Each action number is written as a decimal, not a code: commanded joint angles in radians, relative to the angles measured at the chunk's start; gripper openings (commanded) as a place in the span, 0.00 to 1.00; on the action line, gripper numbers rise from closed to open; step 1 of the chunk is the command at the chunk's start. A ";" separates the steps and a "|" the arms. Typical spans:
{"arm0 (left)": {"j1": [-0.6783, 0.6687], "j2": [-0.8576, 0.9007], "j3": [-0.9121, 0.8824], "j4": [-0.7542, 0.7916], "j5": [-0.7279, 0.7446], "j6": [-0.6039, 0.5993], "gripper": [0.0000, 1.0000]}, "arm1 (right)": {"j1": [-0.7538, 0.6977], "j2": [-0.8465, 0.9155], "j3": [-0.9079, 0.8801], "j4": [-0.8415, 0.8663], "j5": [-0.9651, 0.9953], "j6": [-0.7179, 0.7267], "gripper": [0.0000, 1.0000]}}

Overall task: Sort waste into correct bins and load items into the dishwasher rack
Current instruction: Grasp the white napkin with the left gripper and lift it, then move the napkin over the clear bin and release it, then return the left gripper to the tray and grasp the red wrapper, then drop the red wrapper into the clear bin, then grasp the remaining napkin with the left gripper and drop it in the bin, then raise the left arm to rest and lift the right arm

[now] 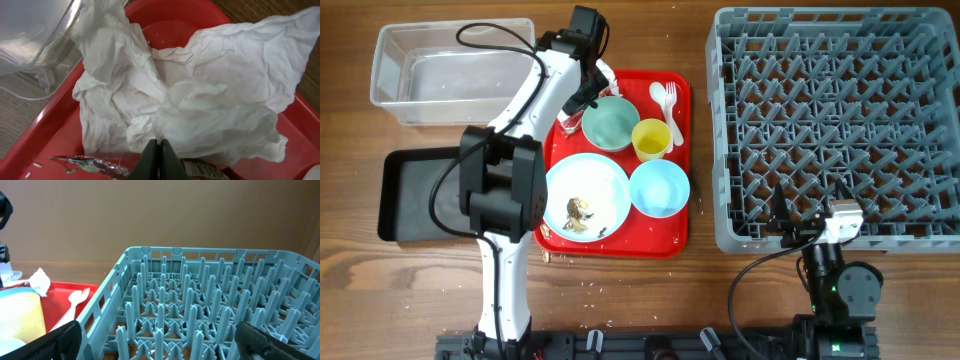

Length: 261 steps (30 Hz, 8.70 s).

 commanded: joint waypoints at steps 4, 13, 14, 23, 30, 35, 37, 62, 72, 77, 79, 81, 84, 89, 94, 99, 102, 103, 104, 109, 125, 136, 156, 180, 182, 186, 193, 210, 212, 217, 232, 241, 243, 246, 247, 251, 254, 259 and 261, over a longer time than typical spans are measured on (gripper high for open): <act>0.006 -0.112 0.013 -0.010 -0.010 -0.002 0.04 | -0.005 0.000 -0.002 0.005 -0.010 -0.010 1.00; 0.009 -0.199 0.013 -0.015 -0.019 -0.002 0.04 | -0.005 0.000 -0.002 0.005 -0.010 -0.010 1.00; 0.013 -0.208 0.013 -0.012 -0.032 -0.002 0.04 | -0.005 0.000 -0.002 0.005 -0.010 -0.010 1.00; 0.106 -0.323 0.013 0.018 -0.066 -0.002 0.04 | -0.005 0.000 -0.002 0.005 -0.010 -0.010 1.00; 0.174 -0.372 0.013 0.089 -0.086 -0.002 0.04 | -0.005 0.000 -0.002 0.005 -0.010 -0.010 1.00; 0.269 -0.349 0.012 0.142 -0.155 -0.002 0.04 | -0.005 0.000 -0.002 0.005 -0.010 -0.010 1.00; 0.305 -0.325 0.012 0.155 -0.155 -0.002 0.05 | -0.005 0.000 -0.002 0.005 -0.010 -0.010 1.00; 0.061 -0.186 0.012 0.087 0.155 0.530 0.75 | -0.005 0.000 -0.002 0.005 -0.010 -0.010 1.00; 0.078 -0.032 0.012 0.062 0.144 0.628 0.75 | -0.005 0.000 -0.002 0.005 -0.010 -0.011 1.00; 0.090 -0.021 0.012 0.013 0.146 0.635 0.71 | -0.005 0.000 -0.002 0.005 -0.010 -0.010 1.00; 0.095 -0.017 0.012 0.003 0.148 0.643 0.71 | -0.005 0.000 -0.002 0.005 -0.010 -0.010 1.00; 0.100 -0.009 0.012 -0.002 0.150 0.643 0.70 | -0.005 0.000 -0.002 0.005 -0.010 -0.010 1.00; 0.099 0.016 0.012 -0.006 0.163 0.644 0.70 | -0.005 0.000 -0.002 0.005 -0.010 -0.010 1.00; 0.105 0.053 0.012 -0.016 0.170 0.643 0.62 | -0.005 0.000 -0.002 0.005 -0.010 -0.010 1.00; 0.109 0.053 0.012 -0.012 0.171 0.642 0.22 | -0.005 0.000 -0.002 0.005 -0.010 -0.010 1.00; 0.107 0.032 0.012 -0.018 0.172 0.616 0.04 | -0.005 0.000 -0.002 0.005 -0.010 -0.010 1.00; 0.105 -0.016 0.012 -0.028 0.196 0.596 0.04 | -0.005 0.000 -0.002 0.005 -0.010 -0.010 1.00; 0.105 -0.031 0.012 -0.028 0.216 0.596 0.04 | -0.005 0.000 -0.002 0.005 -0.010 -0.010 1.00; 0.105 -0.047 0.012 -0.028 0.237 0.596 0.04 | -0.005 0.000 -0.002 0.005 -0.010 -0.010 1.00; 0.105 -0.128 0.012 -0.026 0.301 0.543 0.04 | -0.005 0.000 -0.002 0.005 -0.010 -0.010 1.00; 0.341 -0.200 0.012 0.204 0.012 0.024 0.04 | -0.005 0.000 -0.002 0.005 -0.010 -0.010 1.00; 0.388 -0.182 0.012 0.165 0.243 0.086 0.89 | -0.005 0.000 -0.002 0.005 -0.010 -0.011 1.00; 0.024 0.029 0.012 0.164 0.109 0.337 0.69 | -0.005 0.000 -0.002 0.005 -0.010 -0.010 1.00; 0.023 0.088 0.012 0.115 0.098 0.196 0.04 | -0.005 0.000 -0.002 0.005 -0.010 -0.010 1.00; 0.027 0.060 0.013 0.112 0.098 0.196 0.04 | -0.005 0.000 -0.002 0.005 -0.010 -0.010 1.00; 0.037 -0.060 0.013 0.113 0.058 0.196 0.04 | -0.005 0.000 -0.002 0.005 -0.010 -0.010 1.00; 0.066 -0.203 0.013 0.121 -0.014 0.195 0.04 | -0.005 0.000 -0.002 0.005 -0.010 -0.010 1.00; 0.354 -0.224 0.012 0.165 -0.068 0.195 0.77 | -0.005 0.000 -0.002 0.005 -0.010 -0.010 1.00; 0.363 -0.230 0.012 0.142 -0.061 0.195 0.80 | -0.005 0.000 -0.002 0.005 -0.010 -0.010 1.00; 0.362 -0.317 0.012 0.062 0.020 0.196 0.75 | -0.005 0.000 -0.002 0.005 -0.010 -0.010 1.00; 0.119 -0.555 0.012 -0.564 0.084 0.177 0.65 | -0.005 0.000 -0.002 0.005 -0.010 -0.010 1.00; 0.054 -0.747 0.012 -0.688 -0.156 0.020 1.00 | -0.005 0.000 -0.002 0.005 -0.010 -0.010 1.00; 0.128 -0.768 0.012 -0.689 -0.177 0.020 1.00 | -0.005 0.000 -0.002 0.005 -0.010 -0.010 1.00; 0.268 -0.772 0.012 -0.705 -0.174 0.020 1.00 | -0.005 0.000 -0.002 0.005 -0.010 -0.010 1.00; 0.296 -0.772 0.012 -0.712 -0.143 0.020 1.00 | -0.005 0.000 -0.002 0.005 -0.010 -0.010 1.00; 0.372 -0.771 0.012 -0.704 -0.046 0.021 1.00 | -0.005 0.000 -0.002 0.005 -0.010 -0.010 1.00; 0.375 -0.772 0.012 -0.704 -0.046 0.021 1.00 | -0.005 0.000 -0.002 0.005 -0.010 -0.011 1.00; 0.375 -0.772 0.012 -0.704 -0.046 0.021 1.00 | -0.005 0.000 -0.002 0.005 -0.010 -0.010 1.00; 0.375 -0.772 0.012 -0.704 -0.046 0.021 1.00 | -0.005 0.000 -0.002 0.005 -0.010 -0.010 1.00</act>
